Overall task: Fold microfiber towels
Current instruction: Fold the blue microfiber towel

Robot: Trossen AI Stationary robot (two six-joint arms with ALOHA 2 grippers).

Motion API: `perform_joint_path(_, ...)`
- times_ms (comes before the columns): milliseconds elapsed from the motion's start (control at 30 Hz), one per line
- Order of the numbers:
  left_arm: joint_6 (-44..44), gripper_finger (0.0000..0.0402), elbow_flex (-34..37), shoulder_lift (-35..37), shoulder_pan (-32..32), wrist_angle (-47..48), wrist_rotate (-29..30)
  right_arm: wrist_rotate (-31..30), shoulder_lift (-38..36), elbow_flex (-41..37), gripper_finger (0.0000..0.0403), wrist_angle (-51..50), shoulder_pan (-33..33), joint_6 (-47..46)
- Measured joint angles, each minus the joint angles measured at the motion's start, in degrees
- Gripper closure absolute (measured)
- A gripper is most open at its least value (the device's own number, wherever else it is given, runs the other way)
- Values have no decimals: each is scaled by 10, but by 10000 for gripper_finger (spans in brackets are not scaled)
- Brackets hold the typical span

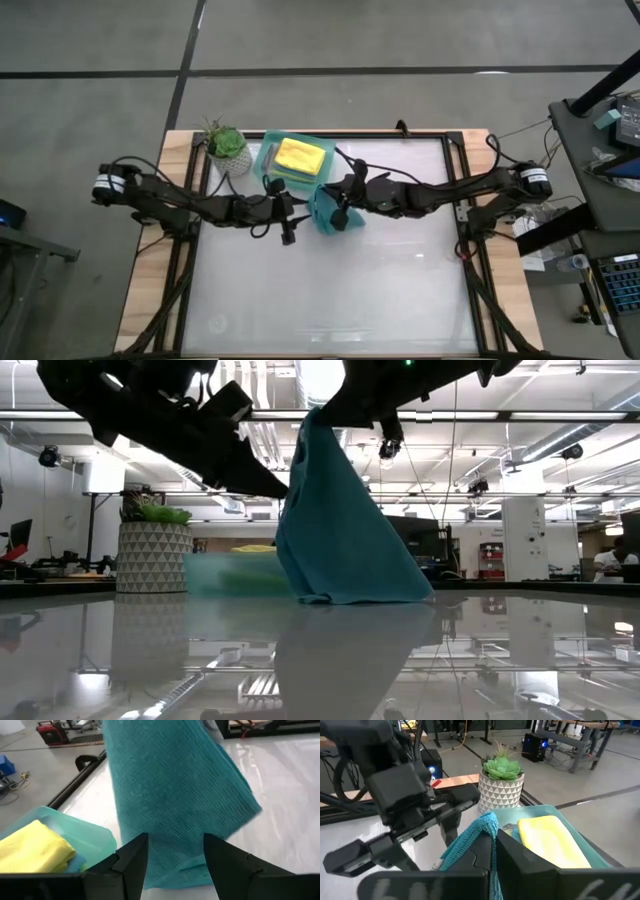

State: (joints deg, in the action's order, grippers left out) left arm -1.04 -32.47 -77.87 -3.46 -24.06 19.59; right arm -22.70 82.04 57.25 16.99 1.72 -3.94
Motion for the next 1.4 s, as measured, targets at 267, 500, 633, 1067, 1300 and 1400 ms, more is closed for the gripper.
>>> perform_joint_path(267,7,226,5,-1,-15,12,-5,-50,4,0,394,5,-13,-66)
perform_joint_path(500,-6,203,5,-2,-23,5,21,-50,6,0,394,5,-19,-86)
perform_joint_path(633,-8,175,5,-11,-23,-13,78,-50,7,0,394,5,-19,-88)
perform_joint_path(1067,-12,188,4,-93,-21,-136,122,-50,7,0,394,0,-19,-86)
perform_joint_path(1300,-29,252,4,-108,-21,-159,143,-50,7,0,394,-7,-19,-84)
perform_joint_path(1400,-49,302,4,-101,-23,-156,113,-50,7,0,394,-9,-19,-80)
